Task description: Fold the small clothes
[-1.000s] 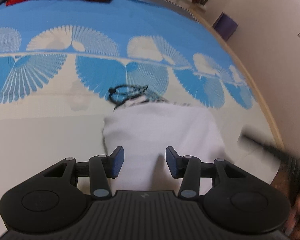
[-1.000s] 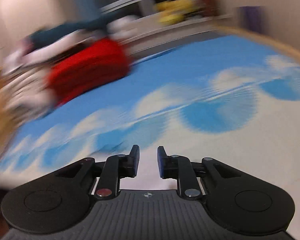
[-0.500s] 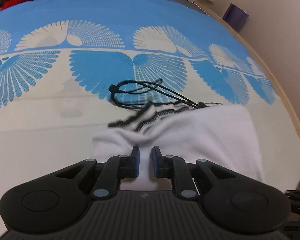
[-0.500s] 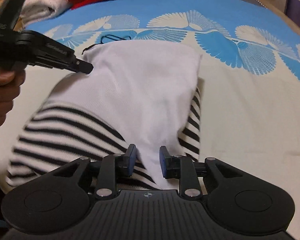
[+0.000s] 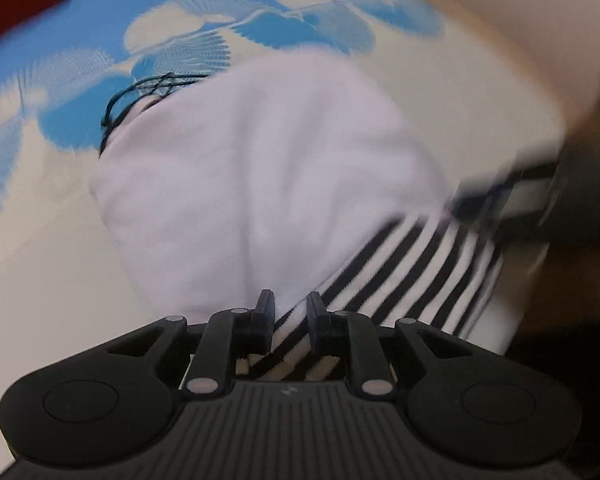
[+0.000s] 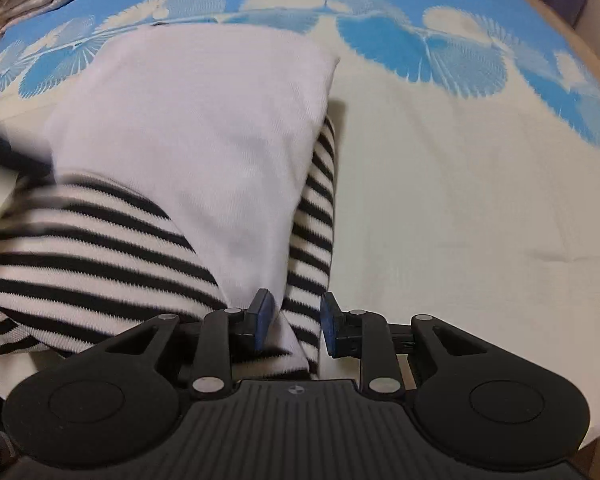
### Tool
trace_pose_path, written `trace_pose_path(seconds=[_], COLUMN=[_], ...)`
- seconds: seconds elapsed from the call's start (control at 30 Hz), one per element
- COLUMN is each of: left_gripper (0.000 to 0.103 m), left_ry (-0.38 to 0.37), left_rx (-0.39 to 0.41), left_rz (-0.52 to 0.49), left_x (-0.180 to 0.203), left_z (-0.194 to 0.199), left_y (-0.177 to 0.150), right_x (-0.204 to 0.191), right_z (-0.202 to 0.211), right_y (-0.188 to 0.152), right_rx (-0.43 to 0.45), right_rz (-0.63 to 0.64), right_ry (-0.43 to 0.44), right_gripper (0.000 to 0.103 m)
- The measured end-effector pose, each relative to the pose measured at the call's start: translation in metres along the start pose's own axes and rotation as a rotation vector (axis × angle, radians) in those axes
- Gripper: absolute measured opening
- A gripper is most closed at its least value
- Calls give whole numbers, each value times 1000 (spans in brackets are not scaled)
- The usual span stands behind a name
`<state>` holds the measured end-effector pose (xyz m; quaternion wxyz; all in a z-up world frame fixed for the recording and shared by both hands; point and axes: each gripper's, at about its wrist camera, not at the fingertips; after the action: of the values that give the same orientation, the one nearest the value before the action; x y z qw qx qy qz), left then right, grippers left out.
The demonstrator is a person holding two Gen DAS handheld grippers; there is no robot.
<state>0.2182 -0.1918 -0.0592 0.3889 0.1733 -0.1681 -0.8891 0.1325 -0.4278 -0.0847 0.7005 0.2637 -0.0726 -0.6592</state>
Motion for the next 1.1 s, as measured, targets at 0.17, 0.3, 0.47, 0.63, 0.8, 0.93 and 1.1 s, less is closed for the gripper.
trace_pose_path(seconds=[0.17,0.3,0.47,0.63,0.8,0.93,1.1], left_gripper=[30,32,40,75,84,89,95], left_ry=[-76,-83,-76,-104,-50,-128,-151], left_rx=[80,-51,-115,-40,-120,-178,-196], left_rz=[100,-20,7,329,705,862,877], left_x=[-13,13,13,-49,-96,-109,-107], left_z=[57,29,17,32,-2,-29,-50], left_y=[-2,-28,-22,-11,-14,-20,-12], right_x=[0,-5,-7,11,38,45,47], right_z=[45,41,0,34,21,-4,-20], right_y=[3,-5,-24,-11,1,-3,4], right_rx=[184,126,-97,120,169,121,112], right_rz=[-107,-115,-63,-173,-318,-392,-426], right_ry=[75,166,51,69,133,168,162], right_gripper=[30,40,50,55,72,73,75])
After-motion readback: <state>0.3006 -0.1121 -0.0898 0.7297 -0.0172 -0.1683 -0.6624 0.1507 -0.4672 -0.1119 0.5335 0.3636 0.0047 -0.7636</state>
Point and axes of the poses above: each gripper's, at about its wrist camera, not at the fingertips, and z roughly against the way its jaws point, x to its right, y to its top, and after that the axes turned 14 degrees about y, right-handed
